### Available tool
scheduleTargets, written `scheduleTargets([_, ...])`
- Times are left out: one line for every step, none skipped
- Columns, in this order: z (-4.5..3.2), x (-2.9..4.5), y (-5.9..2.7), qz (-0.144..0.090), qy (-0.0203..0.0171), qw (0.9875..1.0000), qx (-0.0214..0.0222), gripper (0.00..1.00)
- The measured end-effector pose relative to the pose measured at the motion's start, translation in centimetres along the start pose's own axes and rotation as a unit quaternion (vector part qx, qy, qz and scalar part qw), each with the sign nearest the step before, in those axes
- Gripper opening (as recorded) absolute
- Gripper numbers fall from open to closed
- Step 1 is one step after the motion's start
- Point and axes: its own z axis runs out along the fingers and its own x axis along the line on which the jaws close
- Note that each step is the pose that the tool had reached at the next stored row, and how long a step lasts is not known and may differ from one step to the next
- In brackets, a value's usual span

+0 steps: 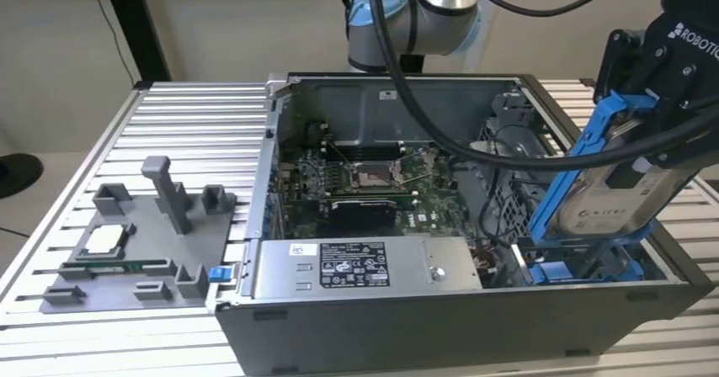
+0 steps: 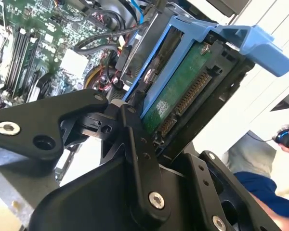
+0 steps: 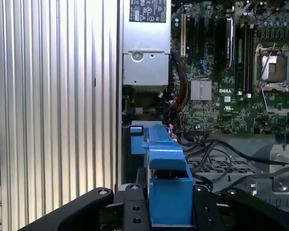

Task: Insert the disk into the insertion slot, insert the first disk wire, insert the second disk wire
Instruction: 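Insert the disk into the insertion slot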

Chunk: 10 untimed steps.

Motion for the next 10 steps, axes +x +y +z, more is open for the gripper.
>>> scheduleTargets([0.04, 0.00, 0.00, 0.000, -0.0001, 1.0000, 0.0000, 0.00])
scheduleTargets([0.07, 0.00, 0.00, 0.000, -0.0001, 1.0000, 0.0000, 0.00])
scheduleTargets([0.11, 0.00, 0.00, 0.000, -0.0001, 1.0000, 0.0000, 0.00])
scheduleTargets([0.14, 0.00, 0.00, 0.000, -0.0001, 1.0000, 0.0000, 0.00])
scheduleTargets([0.17, 0.00, -0.01, 0.000, -0.0001, 1.0000, 0.0000, 0.00])
scheduleTargets([0.19, 0.00, -0.01, 0.000, 0.0000, 1.0000, 0.0000, 0.00])
scheduleTargets([0.21, 0.00, -0.01, 0.000, 0.0000, 1.0000, 0.0000, 0.00])
scheduleTargets([0.23, 0.00, -0.01, 0.000, 0.0000, 1.0000, 0.0000, 0.00])
scheduleTargets([0.26, 0.00, -0.01, 0.000, -0.0001, 1.0000, 0.0000, 0.00])
scheduleTargets([0.28, 0.00, -0.01, 0.000, -0.0001, 1.0000, -0.0002, 0.00])
